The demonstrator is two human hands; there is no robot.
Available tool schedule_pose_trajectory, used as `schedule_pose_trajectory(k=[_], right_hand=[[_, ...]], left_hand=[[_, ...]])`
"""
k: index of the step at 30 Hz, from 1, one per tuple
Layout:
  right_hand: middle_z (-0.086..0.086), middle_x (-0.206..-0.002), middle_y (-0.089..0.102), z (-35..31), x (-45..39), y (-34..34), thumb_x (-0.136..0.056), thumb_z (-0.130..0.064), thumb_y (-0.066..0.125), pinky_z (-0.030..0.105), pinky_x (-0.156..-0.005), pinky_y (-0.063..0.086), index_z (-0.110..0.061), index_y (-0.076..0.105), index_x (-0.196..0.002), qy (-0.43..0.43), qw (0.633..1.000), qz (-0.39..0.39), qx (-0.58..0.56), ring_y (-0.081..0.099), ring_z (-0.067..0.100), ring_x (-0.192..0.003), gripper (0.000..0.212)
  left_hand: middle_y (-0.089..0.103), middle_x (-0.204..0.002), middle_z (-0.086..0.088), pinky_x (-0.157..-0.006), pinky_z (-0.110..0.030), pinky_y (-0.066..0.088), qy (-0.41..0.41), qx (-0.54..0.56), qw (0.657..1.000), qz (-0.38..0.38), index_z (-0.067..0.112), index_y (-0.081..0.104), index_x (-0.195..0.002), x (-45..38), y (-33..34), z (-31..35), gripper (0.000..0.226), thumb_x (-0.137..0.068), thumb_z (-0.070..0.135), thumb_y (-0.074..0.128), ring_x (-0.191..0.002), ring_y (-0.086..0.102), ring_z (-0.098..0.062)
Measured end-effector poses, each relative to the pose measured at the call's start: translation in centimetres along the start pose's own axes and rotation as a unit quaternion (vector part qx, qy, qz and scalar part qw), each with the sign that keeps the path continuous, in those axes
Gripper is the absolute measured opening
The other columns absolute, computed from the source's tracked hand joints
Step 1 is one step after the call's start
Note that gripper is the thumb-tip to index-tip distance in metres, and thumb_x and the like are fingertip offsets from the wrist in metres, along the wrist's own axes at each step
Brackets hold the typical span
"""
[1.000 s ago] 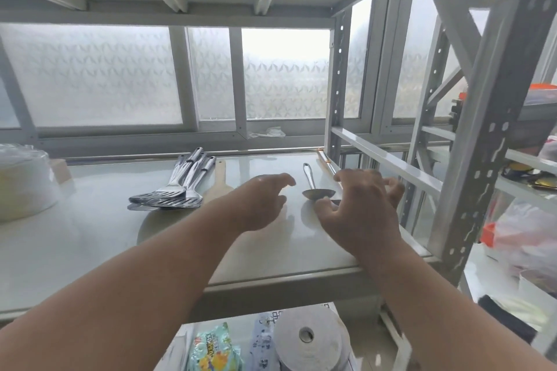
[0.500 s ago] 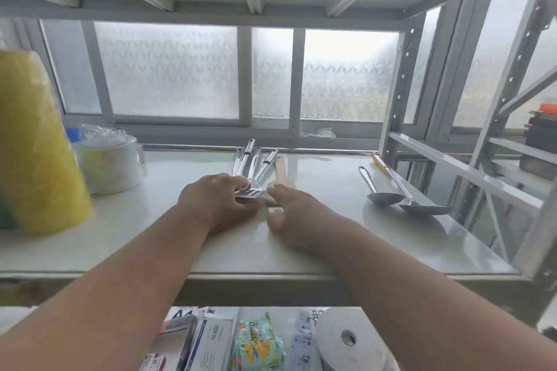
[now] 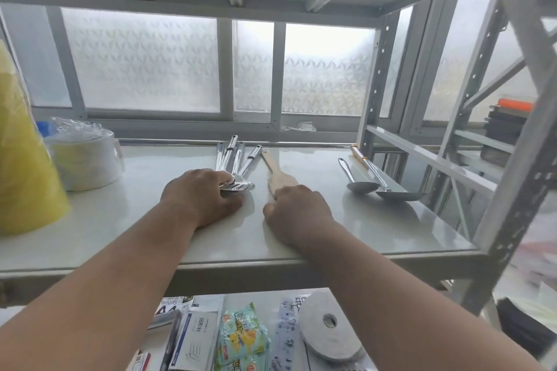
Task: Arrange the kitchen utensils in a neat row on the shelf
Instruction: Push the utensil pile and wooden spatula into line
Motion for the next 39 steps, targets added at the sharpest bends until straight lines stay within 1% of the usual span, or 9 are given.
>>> schedule_pose_trajectory(k=[4, 7, 11, 14, 19, 25, 30, 33, 39], right_hand=[[0.013, -0.120, 0.061, 1.1, 1.1, -0.8, -0.094, -0.036, 0.040, 0.041, -0.093, 0.042, -0.015, 0.060, -0.122, 0.029, 1.000, 0.009, 0.001, 0.057, 0.032, -0.108, 0.041], [0.012, -0.123, 0.057, 2.0, 1.8, -1.2, -0.094, -0.034, 0.041, 0.041, -0.093, 0.042, -0.013, 0.058, -0.126, 0.048, 0.999, 0.015, -0.007, 0.055, 0.032, -0.111, 0.042], [0.011, -0.119, 0.058, 3.0, 3.0, -1.8, -0.093, -0.032, 0.041, 0.041, -0.088, 0.039, -0.013, 0.059, -0.118, 0.064, 0.998, 0.024, -0.016, 0.053, 0.033, -0.110, 0.036], [0.012, -0.115, 0.061, 3.4, 3.9, -2.3, -0.093, -0.032, 0.042, 0.041, -0.087, 0.038, -0.013, 0.060, -0.113, 0.074, 0.997, 0.032, -0.011, 0.052, 0.033, -0.111, 0.033], [0.013, -0.119, 0.060, 3.9, 5.0, -3.1, -0.095, -0.031, 0.043, 0.043, -0.098, 0.044, -0.011, 0.060, -0.115, 0.099, 0.994, 0.032, -0.020, 0.052, 0.035, -0.117, 0.033], [0.015, -0.126, 0.056, 4.3, 4.9, -2.6, -0.094, -0.032, 0.041, 0.044, -0.097, 0.045, -0.010, 0.058, -0.123, 0.110, 0.993, 0.015, -0.027, 0.052, 0.037, -0.117, 0.040], [0.011, -0.141, 0.048, 4.9, 4.1, -1.8, -0.093, -0.037, 0.039, 0.047, -0.108, 0.036, -0.014, 0.049, -0.135, 0.118, 0.992, 0.002, -0.047, 0.042, 0.033, -0.134, 0.049], [0.011, -0.149, 0.046, 5.3, 3.6, -1.1, -0.093, -0.040, 0.036, 0.048, -0.111, 0.032, -0.015, 0.042, -0.142, 0.122, 0.991, -0.015, -0.042, 0.035, 0.032, -0.141, 0.055], [0.010, -0.158, 0.035, 5.8, 2.7, -0.3, -0.094, -0.043, 0.032, 0.050, -0.114, 0.027, -0.015, 0.030, -0.152, 0.125, 0.991, -0.044, -0.024, 0.025, 0.030, -0.149, 0.065]], left_hand=[[0.070, -0.122, 0.008, -0.095, -0.038, 0.052, 0.000, 0.004, 1.000, -0.004, 0.049, 0.065, -0.121, 0.3, 0.0, 0.1, 0.055, -0.080, 0.079, 0.047, -0.119, 0.061, -0.023], [0.071, -0.122, 0.007, -0.095, -0.038, 0.052, 0.000, 0.008, 1.000, -0.003, 0.048, 0.066, -0.120, 0.6, -0.2, 0.3, 0.054, -0.080, 0.079, 0.047, -0.118, 0.061, -0.024], [0.069, -0.132, 0.005, -0.100, -0.039, 0.051, -0.006, 0.010, 1.000, 0.002, 0.047, 0.065, -0.131, 1.3, -0.5, 0.6, 0.056, -0.085, 0.074, 0.050, -0.127, 0.059, -0.025], [0.068, -0.137, 0.004, -0.103, -0.040, 0.051, -0.011, 0.011, 1.000, 0.004, 0.045, 0.063, -0.137, 1.8, -0.7, 0.7, 0.056, -0.088, 0.071, 0.051, -0.131, 0.058, -0.025], [0.067, -0.140, 0.005, -0.104, -0.040, 0.049, -0.015, 0.016, 1.000, 0.008, 0.046, 0.062, -0.138, 2.3, -1.0, 0.6, 0.054, -0.089, 0.067, 0.053, -0.133, 0.057, -0.025], [0.068, -0.138, 0.004, -0.103, -0.039, 0.049, -0.017, 0.022, 1.000, 0.010, 0.045, 0.064, -0.136, 2.6, -1.0, 0.6, 0.053, -0.090, 0.068, 0.053, -0.131, 0.057, -0.025], [0.067, -0.139, 0.004, -0.102, -0.040, 0.049, -0.016, 0.027, 0.999, 0.007, 0.045, 0.063, -0.137, 2.4, -0.8, 0.4, 0.056, -0.089, 0.071, 0.052, -0.131, 0.057, -0.025], [0.069, -0.134, 0.003, -0.099, -0.040, 0.050, -0.012, 0.028, 1.000, 0.006, 0.045, 0.065, -0.131, 2.1, -0.7, 0.3, 0.056, -0.087, 0.075, 0.049, -0.127, 0.058, -0.026], [0.070, -0.129, 0.004, -0.095, -0.040, 0.050, -0.005, 0.020, 1.000, 0.005, 0.044, 0.066, -0.129, 1.9, -0.3, 0.3, 0.055, -0.088, 0.076, 0.048, -0.124, 0.059, -0.026]])
Point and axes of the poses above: each hand's wrist, its own x-axis away from the middle knuckle, its own y-axis out of the palm, z = x × y, the point moved 9 cm from there along -x, towards the middle knuckle
